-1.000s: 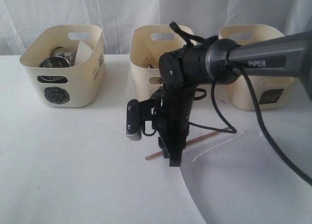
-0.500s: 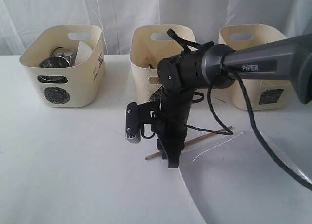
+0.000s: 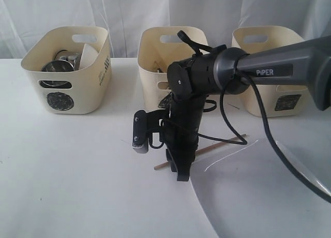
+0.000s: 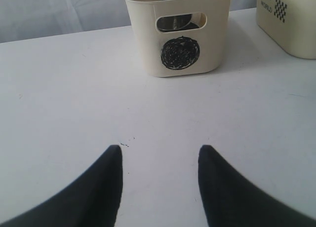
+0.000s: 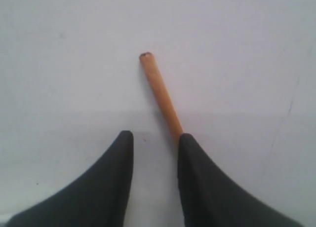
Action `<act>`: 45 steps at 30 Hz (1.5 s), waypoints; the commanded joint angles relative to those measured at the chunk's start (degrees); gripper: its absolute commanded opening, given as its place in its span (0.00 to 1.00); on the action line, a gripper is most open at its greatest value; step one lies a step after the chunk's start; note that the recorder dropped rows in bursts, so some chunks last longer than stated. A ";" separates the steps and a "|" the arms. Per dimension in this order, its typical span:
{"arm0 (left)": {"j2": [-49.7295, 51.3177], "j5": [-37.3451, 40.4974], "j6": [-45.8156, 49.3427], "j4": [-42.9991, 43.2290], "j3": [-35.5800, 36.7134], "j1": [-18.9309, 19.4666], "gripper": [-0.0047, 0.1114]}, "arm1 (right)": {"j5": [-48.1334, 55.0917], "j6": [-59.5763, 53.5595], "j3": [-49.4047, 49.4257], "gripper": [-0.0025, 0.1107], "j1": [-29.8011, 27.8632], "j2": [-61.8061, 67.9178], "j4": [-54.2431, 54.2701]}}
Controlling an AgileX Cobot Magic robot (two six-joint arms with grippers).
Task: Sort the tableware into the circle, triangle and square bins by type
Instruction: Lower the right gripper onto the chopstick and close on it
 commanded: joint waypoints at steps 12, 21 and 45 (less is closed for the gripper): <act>-0.31 -0.31 -0.32 -0.43 0.15 0.14 0.49 | -0.58 -2.17 -0.15 0.28 0.04 2.97 1.26; -0.31 -0.31 -0.32 -0.43 0.15 0.14 0.49 | 1.66 -2.17 -3.94 0.28 0.04 1.83 1.26; -0.31 -0.31 -0.32 -0.43 0.15 0.14 0.49 | 0.71 -2.17 -4.81 0.28 0.04 1.55 1.15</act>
